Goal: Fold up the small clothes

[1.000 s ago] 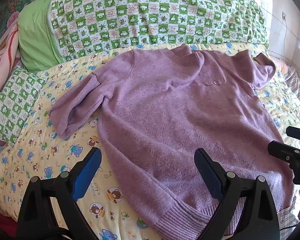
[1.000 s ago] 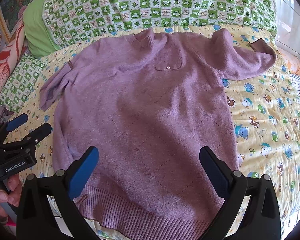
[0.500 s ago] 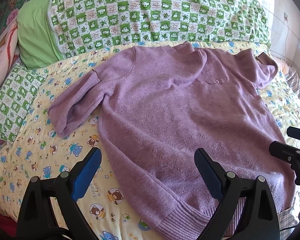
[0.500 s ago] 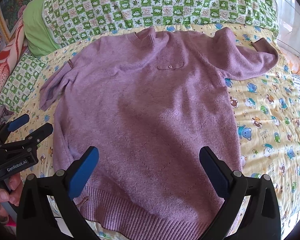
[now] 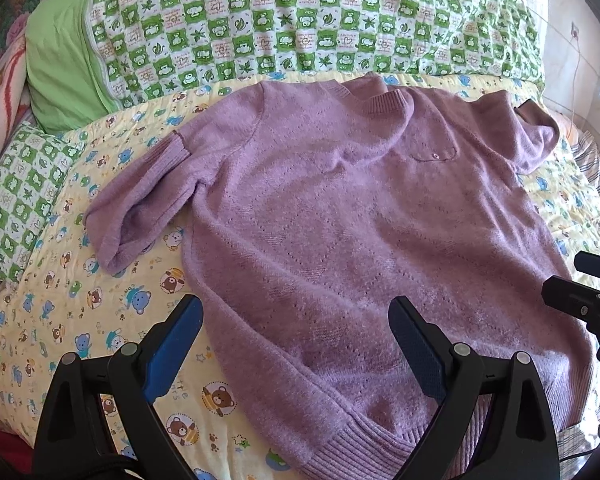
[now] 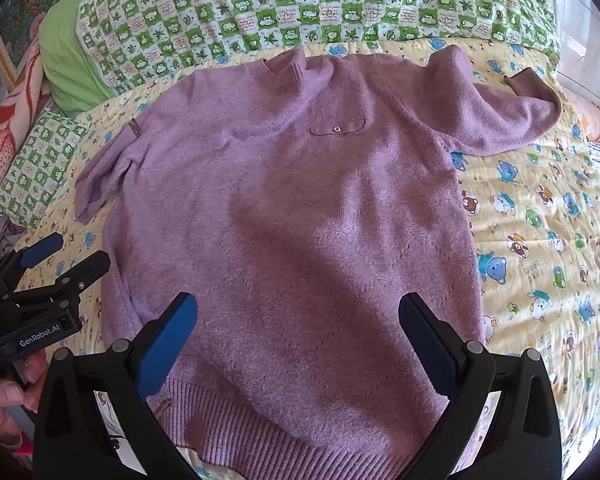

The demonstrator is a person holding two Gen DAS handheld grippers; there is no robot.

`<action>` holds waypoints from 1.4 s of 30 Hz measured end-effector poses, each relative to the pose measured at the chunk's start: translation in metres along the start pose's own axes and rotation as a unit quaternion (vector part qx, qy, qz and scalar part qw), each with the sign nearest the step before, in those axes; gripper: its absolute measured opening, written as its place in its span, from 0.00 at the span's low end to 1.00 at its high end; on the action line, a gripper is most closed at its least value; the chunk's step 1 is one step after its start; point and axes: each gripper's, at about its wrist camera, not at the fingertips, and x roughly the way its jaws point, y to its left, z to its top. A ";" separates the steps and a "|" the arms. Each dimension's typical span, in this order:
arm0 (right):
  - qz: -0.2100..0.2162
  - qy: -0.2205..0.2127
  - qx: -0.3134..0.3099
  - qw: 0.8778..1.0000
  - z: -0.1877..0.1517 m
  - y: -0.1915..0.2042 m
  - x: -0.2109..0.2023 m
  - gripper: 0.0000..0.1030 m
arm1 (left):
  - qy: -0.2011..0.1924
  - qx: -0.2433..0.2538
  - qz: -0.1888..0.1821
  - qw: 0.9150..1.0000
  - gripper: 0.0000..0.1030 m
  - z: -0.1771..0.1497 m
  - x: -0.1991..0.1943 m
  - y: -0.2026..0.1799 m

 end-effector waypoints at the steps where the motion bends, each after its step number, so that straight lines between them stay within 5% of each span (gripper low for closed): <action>1: 0.001 0.001 0.002 1.000 0.001 -0.002 0.001 0.98 | 0.004 0.000 0.000 1.000 0.92 0.001 0.002 0.000; 15: -0.010 -0.005 0.079 0.997 0.039 -0.075 0.012 0.98 | 0.027 0.004 -0.002 1.000 0.92 0.048 0.048 -0.007; 28: -0.083 -0.088 0.266 0.956 0.129 -0.272 0.019 0.98 | 0.026 -0.005 0.006 1.000 0.92 0.136 0.112 -0.002; 37: -0.160 -0.102 0.270 0.944 0.215 -0.368 0.045 0.97 | 0.041 -0.024 0.005 0.999 0.92 0.176 0.163 0.004; 40: -0.169 -0.066 0.258 0.949 0.225 -0.386 0.069 0.89 | 0.050 -0.026 0.008 0.998 0.92 0.181 0.180 0.007; 41: -0.167 -0.053 0.259 0.950 0.226 -0.390 0.077 0.76 | 0.054 -0.026 0.013 0.998 0.92 0.182 0.184 0.009; 42: -0.158 -0.039 0.264 0.951 0.224 -0.394 0.085 0.48 | 0.057 -0.028 0.016 0.998 0.92 0.182 0.186 0.011</action>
